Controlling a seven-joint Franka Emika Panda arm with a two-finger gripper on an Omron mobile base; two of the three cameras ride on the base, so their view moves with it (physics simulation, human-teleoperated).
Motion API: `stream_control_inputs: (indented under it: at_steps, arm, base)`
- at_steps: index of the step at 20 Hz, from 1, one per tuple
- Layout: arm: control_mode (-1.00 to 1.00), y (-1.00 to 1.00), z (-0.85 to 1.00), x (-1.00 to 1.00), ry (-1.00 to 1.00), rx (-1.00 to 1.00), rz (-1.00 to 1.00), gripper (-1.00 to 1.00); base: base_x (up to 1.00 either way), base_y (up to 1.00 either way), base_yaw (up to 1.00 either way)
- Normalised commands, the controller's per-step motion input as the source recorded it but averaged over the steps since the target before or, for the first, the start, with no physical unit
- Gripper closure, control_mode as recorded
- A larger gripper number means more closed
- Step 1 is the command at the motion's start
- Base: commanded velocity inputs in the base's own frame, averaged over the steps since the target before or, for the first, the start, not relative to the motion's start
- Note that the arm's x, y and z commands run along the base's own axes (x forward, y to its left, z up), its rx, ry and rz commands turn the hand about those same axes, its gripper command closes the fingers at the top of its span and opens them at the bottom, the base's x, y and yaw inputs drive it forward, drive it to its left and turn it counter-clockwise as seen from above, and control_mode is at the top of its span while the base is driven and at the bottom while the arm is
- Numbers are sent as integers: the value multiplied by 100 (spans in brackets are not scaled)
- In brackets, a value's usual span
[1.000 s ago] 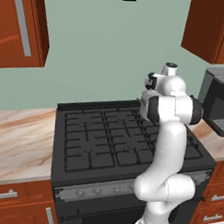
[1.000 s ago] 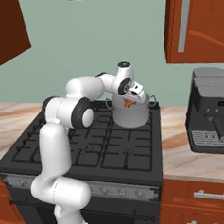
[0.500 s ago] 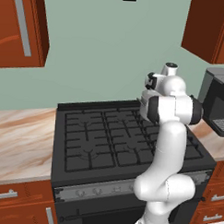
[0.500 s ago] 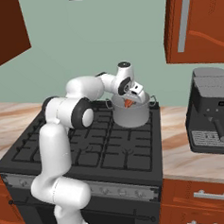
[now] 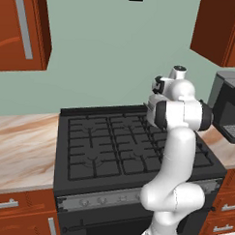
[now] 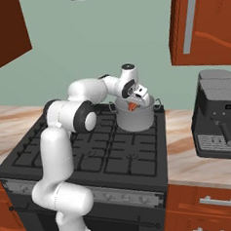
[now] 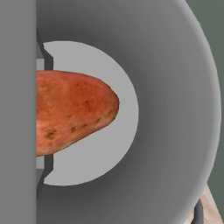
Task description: Turn on the burner for the pot on the stove. Wait thirty seconds for the pot to heat up. Then add the sweet potato to the pot.
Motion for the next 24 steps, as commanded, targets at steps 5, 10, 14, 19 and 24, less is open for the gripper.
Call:
stream_control_inputs:
  at_steps: [5, 10, 14, 19, 24]
  arm:
    - [-100, 0, 0, 0, 0, 0, 0, 100]
    - [-100, 0, 0, 0, 0, 0, 0, 100]
    - [-100, 0, 0, 0, 0, 0, 0, 100]
    - [-100, 0, 0, 0, 0, 0, 0, 100]
    - [-100, 0, 0, 0, 0, 0, 0, 100]
  base:
    - [0, 0, 0]
    - [0, 0, 0]
    - [0, 0, 0]
    - [0, 0, 0]
    - [0, 0, 0]
